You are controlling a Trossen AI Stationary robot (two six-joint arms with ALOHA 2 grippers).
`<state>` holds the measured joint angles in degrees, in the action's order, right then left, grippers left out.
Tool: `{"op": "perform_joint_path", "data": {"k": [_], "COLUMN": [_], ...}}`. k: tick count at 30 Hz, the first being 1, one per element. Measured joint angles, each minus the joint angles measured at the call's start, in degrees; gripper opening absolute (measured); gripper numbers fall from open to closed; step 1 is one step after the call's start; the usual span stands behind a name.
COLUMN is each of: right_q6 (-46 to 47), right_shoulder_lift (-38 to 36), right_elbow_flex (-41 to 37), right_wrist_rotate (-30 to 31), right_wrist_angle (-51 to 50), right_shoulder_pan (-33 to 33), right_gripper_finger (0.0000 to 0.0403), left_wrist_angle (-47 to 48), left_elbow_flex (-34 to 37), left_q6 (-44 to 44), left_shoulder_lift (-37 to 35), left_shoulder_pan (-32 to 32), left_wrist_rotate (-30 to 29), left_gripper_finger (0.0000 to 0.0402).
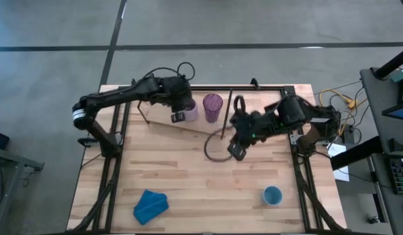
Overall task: Stack small to large cups/mugs on shelf
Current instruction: Put the blue cup on the shelf
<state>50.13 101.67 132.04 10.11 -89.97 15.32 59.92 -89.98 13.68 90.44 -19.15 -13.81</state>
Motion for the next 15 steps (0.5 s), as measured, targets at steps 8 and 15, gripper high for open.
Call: {"op": "perform_joint_path", "data": {"k": [8,15], "right_q6": [33.22,68.6], "right_shoulder_lift": [0.04,0.06], "right_elbow_flex": [-11.97,-25.97], "right_wrist_rotate": [-5.18,-17.32], "right_wrist_angle": [-0.03,4.25], "right_shoulder_pan": [8.74,17.04], "right_gripper_finger": [0.0054,0.0054], "left_wrist_angle": [0.71,0.68], "left_elbow_flex": [0.38,0.38], "left_q6": [-7.53,-10.14], "left_shoulder_lift": [-8.32,-13.93], "left_shoulder_pan": [6.31,9.42], "left_wrist_rotate": [0.51,0.79], "left_gripper_finger": [0.0086,0.0086]}}
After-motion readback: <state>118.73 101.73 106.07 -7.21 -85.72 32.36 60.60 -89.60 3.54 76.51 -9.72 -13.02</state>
